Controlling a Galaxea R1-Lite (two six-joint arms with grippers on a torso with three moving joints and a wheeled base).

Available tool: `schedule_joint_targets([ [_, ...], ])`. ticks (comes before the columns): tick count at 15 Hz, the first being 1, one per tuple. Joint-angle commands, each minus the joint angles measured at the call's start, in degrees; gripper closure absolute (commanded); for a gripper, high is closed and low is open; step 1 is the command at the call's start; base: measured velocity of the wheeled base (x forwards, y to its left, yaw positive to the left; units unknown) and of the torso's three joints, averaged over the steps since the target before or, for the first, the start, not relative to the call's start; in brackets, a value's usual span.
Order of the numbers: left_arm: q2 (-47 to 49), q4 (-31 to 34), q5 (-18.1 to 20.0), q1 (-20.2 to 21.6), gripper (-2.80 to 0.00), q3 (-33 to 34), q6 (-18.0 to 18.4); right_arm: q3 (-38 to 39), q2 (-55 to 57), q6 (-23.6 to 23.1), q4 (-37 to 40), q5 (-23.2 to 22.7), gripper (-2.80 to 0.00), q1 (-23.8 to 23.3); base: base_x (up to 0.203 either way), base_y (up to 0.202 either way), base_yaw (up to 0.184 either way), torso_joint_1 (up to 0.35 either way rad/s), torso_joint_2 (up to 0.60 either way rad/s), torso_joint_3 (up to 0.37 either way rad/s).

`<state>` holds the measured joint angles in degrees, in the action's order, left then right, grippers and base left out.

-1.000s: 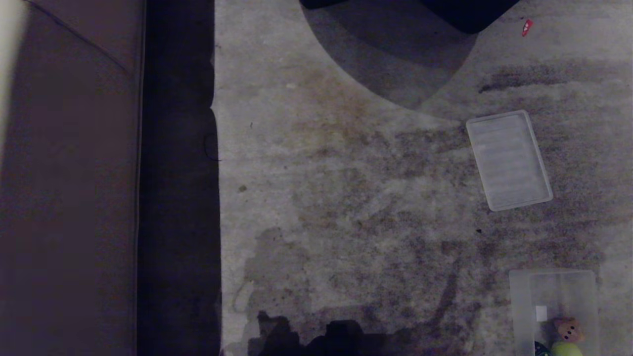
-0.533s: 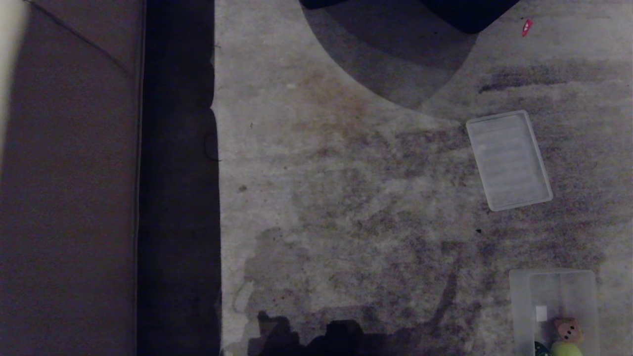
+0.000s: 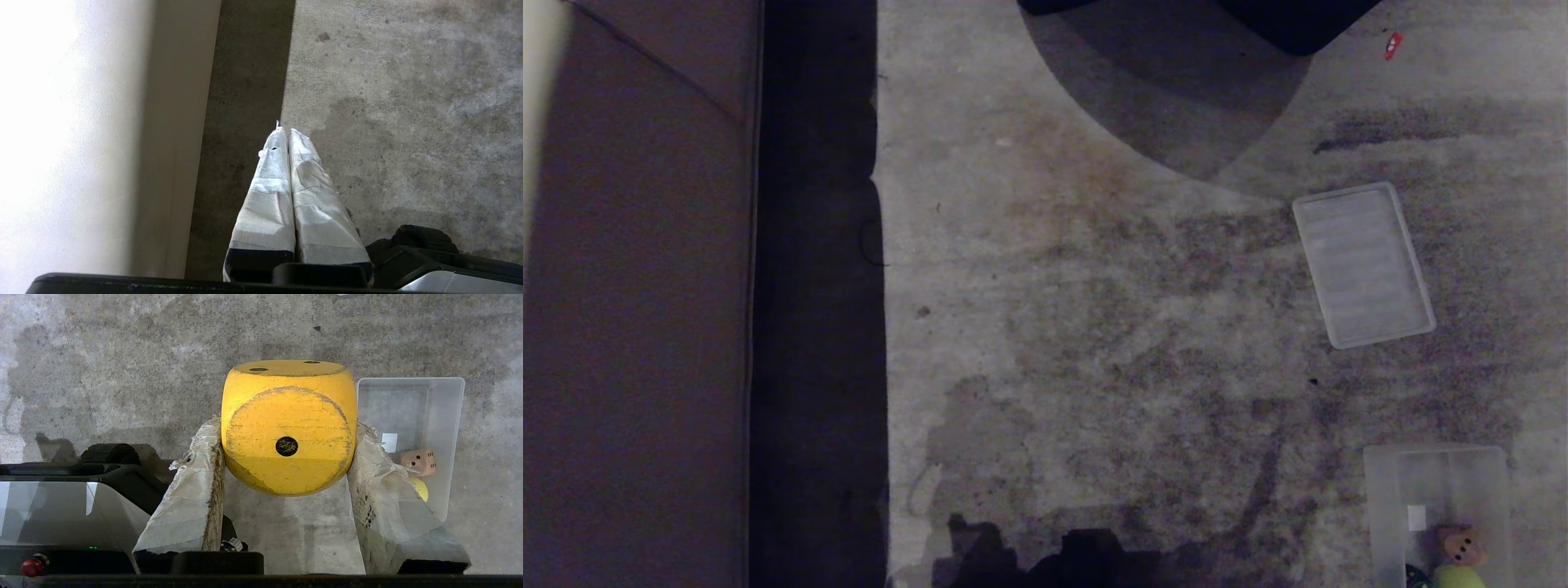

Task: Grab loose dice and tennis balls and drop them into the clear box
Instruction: Put the toys in the box

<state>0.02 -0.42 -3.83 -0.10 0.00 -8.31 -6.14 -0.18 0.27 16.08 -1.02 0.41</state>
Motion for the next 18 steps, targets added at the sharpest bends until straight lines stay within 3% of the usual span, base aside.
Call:
schedule_joint_targets([
  [1, 0.02, -0.02, -0.01, 0.01, 0.0, 0.0, -0.21, -0.01, 0.18, 0.0, 0.09, 0.0, 0.0, 0.02, 0.0, 0.0, 0.0, 0.0, 0.0, 0.0],
  [5, 0.06, -0.02, 0.0, 0.01, 0.0, 0.0, -0.21, -0.01, 0.18, 0.0, 0.17, 0.05, 0.0, 0.02, 0.0, 0.0, 0.0, 0.002, 0.0, 0.035],
  [18, -0.02, -0.02, -0.04, 0.01, 0.0, 0.0, -0.21, -0.01, 0.18, 0.0, 0.09, 0.05, 0.0, 0.02, 0.0, 0.0, 0.0, 0.003, 0.0, 0.198],
])
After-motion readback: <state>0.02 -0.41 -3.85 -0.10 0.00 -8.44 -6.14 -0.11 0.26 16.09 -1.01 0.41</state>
